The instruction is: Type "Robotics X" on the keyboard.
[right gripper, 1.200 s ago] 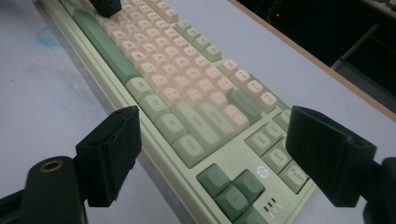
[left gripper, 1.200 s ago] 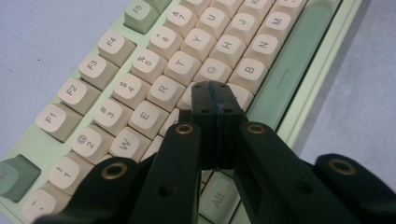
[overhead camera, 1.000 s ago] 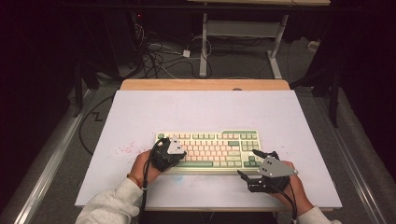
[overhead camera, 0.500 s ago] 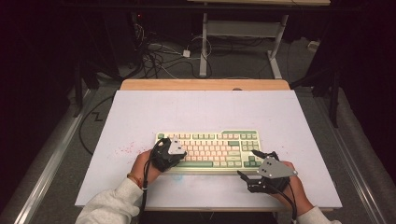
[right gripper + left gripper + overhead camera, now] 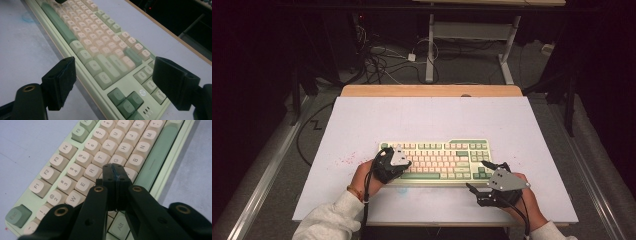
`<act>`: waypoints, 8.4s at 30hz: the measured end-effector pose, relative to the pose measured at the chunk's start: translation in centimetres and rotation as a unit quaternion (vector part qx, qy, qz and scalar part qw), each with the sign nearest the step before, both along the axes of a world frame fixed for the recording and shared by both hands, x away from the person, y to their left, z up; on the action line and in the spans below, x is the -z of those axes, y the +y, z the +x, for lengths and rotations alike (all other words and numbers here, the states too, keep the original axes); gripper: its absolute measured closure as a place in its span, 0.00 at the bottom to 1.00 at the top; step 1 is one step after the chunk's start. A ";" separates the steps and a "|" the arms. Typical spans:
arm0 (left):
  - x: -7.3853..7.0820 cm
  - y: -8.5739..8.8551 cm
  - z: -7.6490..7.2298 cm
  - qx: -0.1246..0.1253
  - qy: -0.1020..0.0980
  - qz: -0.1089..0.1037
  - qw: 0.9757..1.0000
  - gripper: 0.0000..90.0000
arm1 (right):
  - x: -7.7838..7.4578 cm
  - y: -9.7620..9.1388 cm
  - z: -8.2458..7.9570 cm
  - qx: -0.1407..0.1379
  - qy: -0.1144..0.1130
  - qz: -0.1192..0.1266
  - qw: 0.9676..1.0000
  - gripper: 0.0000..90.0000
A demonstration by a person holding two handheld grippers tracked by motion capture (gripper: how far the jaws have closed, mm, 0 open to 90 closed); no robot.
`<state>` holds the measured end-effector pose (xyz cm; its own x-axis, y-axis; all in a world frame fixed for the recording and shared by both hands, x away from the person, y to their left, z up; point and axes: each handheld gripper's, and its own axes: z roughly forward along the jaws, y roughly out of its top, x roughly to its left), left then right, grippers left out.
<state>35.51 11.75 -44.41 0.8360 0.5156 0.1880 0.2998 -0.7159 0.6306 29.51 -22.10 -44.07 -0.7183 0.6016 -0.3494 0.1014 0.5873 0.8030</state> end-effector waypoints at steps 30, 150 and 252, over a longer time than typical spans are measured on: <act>-0.3 1.3 -0.2 -0.018 -0.013 -0.011 1.000 0.97 | 0.0 0.0 -0.1 0.000 -0.002 0.000 1.000 0.22; 0.5 1.5 -3.1 0.017 -0.021 -0.025 0.999 0.97 | 0.0 0.2 -0.1 -0.002 0.000 -0.005 1.000 0.22; 1.0 6.9 -5.0 -0.053 -0.122 -0.066 0.989 0.22 | -0.6 -0.6 0.7 -0.015 0.051 0.005 0.999 1.00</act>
<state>30.48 18.60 -45.38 0.7136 0.6315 0.3032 0.1956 -0.5952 0.7794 30.22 -22.67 -43.52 -0.7680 0.5820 -0.2674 0.1654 0.5836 0.7950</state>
